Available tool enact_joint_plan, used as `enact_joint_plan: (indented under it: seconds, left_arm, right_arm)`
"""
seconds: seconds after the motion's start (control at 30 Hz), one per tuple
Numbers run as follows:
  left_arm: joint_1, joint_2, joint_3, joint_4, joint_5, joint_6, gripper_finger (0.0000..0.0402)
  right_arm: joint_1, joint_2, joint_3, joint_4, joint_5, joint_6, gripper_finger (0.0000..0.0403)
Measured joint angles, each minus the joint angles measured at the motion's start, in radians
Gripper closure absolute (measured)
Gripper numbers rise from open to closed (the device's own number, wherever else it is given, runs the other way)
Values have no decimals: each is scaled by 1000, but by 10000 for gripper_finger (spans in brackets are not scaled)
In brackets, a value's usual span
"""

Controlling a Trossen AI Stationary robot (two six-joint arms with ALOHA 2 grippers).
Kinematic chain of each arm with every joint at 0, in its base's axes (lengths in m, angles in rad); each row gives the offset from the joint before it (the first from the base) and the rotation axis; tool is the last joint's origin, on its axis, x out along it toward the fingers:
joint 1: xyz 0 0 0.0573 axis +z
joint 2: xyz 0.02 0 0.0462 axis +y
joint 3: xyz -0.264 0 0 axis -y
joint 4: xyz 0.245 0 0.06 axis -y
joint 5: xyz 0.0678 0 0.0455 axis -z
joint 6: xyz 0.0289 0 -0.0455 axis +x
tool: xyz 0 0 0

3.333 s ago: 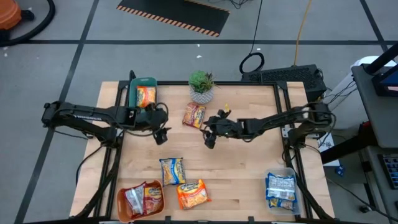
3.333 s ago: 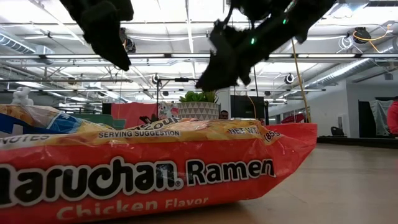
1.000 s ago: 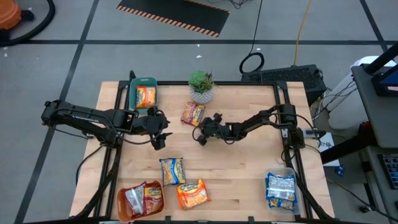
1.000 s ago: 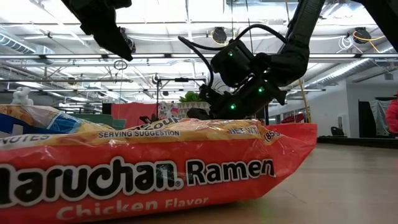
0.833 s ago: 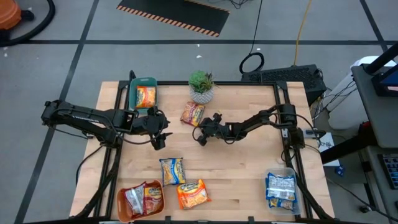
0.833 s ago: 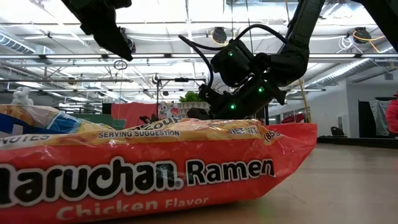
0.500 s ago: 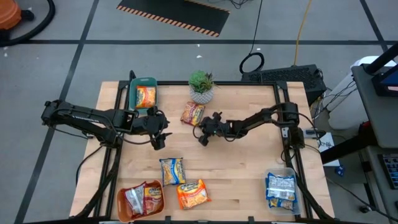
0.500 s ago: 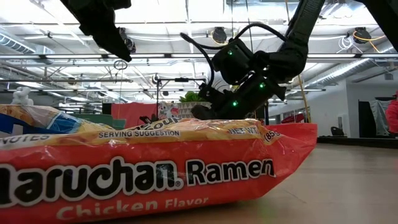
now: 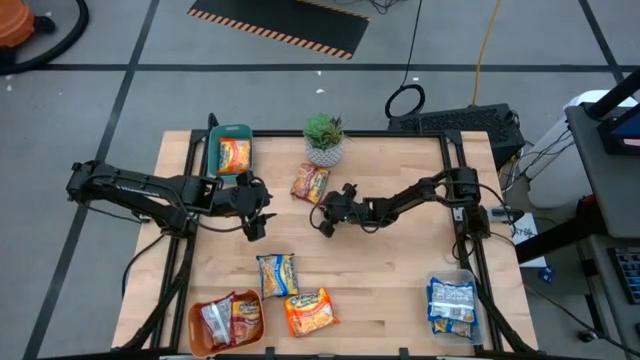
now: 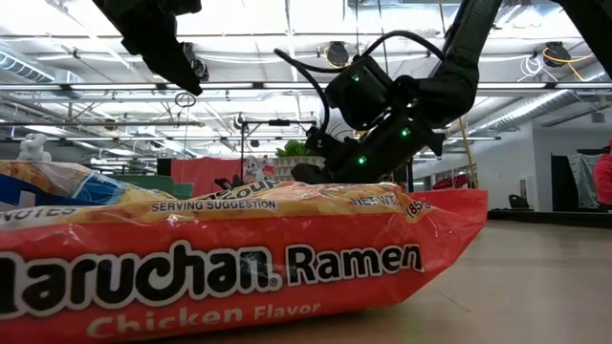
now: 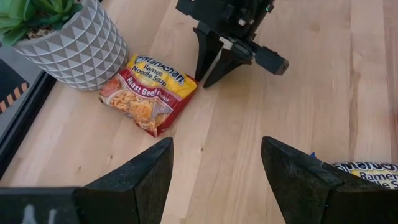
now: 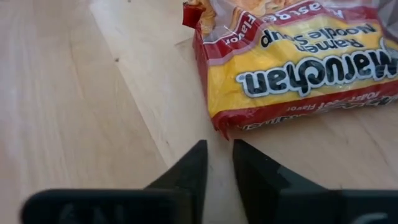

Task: Sort Maruchan noodles
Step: Put the red noodle pack into the orange bin

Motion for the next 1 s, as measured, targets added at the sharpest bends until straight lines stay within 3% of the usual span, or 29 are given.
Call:
enact_joint_plan:
  seconds: [0.23, 0.5, 0.7, 0.93, 1.0]
  left_arm:
    - [0, 0, 0, 18, 0, 0, 154]
    - [0, 0, 0, 47, 0, 0, 154]
    - [0, 0, 0, 43, 0, 1, 154]
    - [0, 0, 0, 42, 0, 1, 154]
    - [0, 0, 0, 36, 0, -2, 154]
  right_arm:
    - [9, 38, 0, 72, 59, 17, 255]
    - [9, 195, 2, 361, 60, 76, 251]
    - [8, 204, 3, 404, 63, 60, 280]
    - [7, 208, 2, 431, 53, 35, 387]
    - [6, 202, 2, 430, 61, 33, 395]
